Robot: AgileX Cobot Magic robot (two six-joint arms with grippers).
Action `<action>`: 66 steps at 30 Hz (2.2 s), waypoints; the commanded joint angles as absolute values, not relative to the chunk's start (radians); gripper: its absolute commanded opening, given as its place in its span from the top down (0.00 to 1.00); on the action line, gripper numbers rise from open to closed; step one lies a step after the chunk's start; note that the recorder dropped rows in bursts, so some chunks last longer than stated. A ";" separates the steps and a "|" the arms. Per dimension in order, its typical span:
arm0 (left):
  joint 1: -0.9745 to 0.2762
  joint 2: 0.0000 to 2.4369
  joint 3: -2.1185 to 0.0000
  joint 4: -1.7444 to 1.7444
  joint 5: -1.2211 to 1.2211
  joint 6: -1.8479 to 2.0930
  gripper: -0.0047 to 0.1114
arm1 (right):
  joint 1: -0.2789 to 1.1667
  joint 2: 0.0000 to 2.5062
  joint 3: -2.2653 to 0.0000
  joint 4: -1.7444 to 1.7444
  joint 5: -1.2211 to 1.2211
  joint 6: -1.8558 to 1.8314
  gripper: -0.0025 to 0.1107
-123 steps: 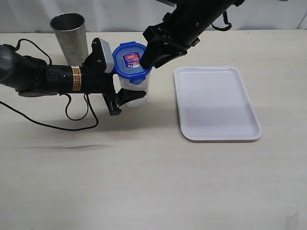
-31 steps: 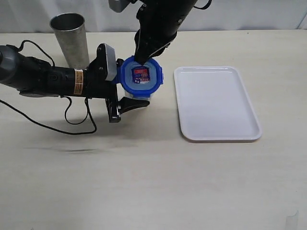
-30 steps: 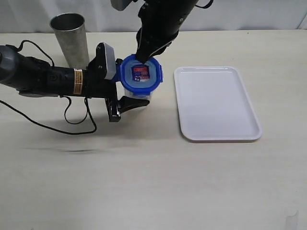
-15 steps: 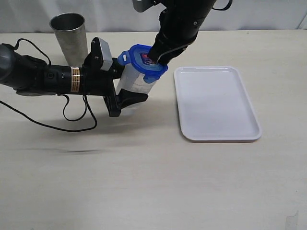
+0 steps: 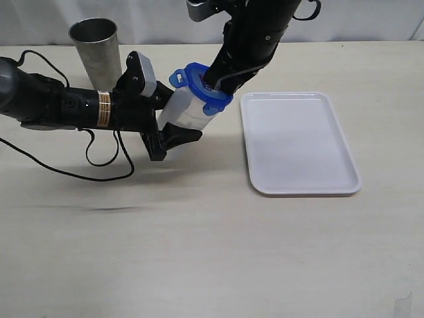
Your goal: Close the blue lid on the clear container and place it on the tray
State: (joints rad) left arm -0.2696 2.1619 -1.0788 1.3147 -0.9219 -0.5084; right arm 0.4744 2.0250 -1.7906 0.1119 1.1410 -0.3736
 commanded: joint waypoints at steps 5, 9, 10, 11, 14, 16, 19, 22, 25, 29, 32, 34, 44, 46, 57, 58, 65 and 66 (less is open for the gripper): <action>-0.280 2.146 -1.083 1.297 -0.934 -0.525 0.96 | 0.474 2.042 -1.786 0.119 1.150 -0.365 0.77; -0.280 2.170 -1.083 1.281 -0.936 -0.501 0.96 | 0.474 2.036 -1.789 0.119 1.146 -0.332 0.77; -0.280 2.182 -1.083 1.267 -0.936 -0.498 0.96 | 0.474 2.036 -1.789 0.119 1.149 -0.309 0.77; -0.280 2.189 -1.083 1.254 -0.941 -0.495 0.96 | 0.474 2.036 -1.789 0.119 1.154 -0.297 0.77; -0.280 2.204 -1.083 1.244 -0.965 -0.462 0.96 | 0.474 2.036 -1.789 0.119 1.167 -0.294 0.77; -0.280 2.204 -1.083 1.244 -0.974 -0.445 0.96 | 0.474 2.032 -1.791 0.119 1.168 -0.294 0.77; -0.280 2.204 -1.083 1.244 -0.974 -0.443 0.96 | 0.474 2.012 -1.791 0.119 1.161 -0.294 0.72; -0.280 2.204 -1.083 1.244 -0.974 -0.441 0.96 | 0.474 1.973 -1.791 0.119 1.135 -0.294 0.63; -0.280 2.204 -1.083 1.244 -0.974 -0.438 0.96 | 0.474 1.934 -1.791 0.128 1.105 -0.274 0.57; -0.280 2.204 -1.083 1.242 -0.977 -0.423 0.96 | 0.474 1.917 -1.791 0.218 1.082 -0.221 0.57; -0.280 2.204 -1.083 1.240 -0.977 -0.422 0.96 | 0.477 1.934 -1.791 0.317 1.068 -0.221 0.57; -0.280 2.204 -1.083 1.240 -0.977 -0.422 0.96 | 0.479 1.957 -1.791 0.343 1.063 -0.219 0.57; -0.280 2.204 -1.083 1.236 -1.006 -0.411 0.96 | 0.487 2.003 -1.791 0.252 1.055 -0.143 0.57; -0.280 2.204 -1.083 1.221 -1.006 -0.411 0.96 | 0.501 2.010 -1.791 0.252 1.055 -0.145 0.57; -0.280 2.204 -1.083 1.215 -1.047 -0.398 0.96 | 0.621 2.064 -1.791 0.092 1.081 -0.115 0.69; -0.280 2.204 -1.083 1.215 -1.056 -0.398 0.96 | 0.629 2.064 -1.791 0.088 1.079 -0.115 0.71; -0.280 2.204 -1.083 1.213 -1.082 -0.391 0.96 | 0.673 2.077 -1.791 0.014 1.092 -0.108 0.71; -0.280 2.204 -1.083 1.213 -1.092 -0.392 0.96 | 0.678 2.081 -1.791 0.000 1.094 -0.108 0.71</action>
State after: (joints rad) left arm -0.2692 2.2128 -1.0764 1.2363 -0.9888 -0.3988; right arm 0.6425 2.0287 -1.8082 -0.0256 1.0527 -0.0886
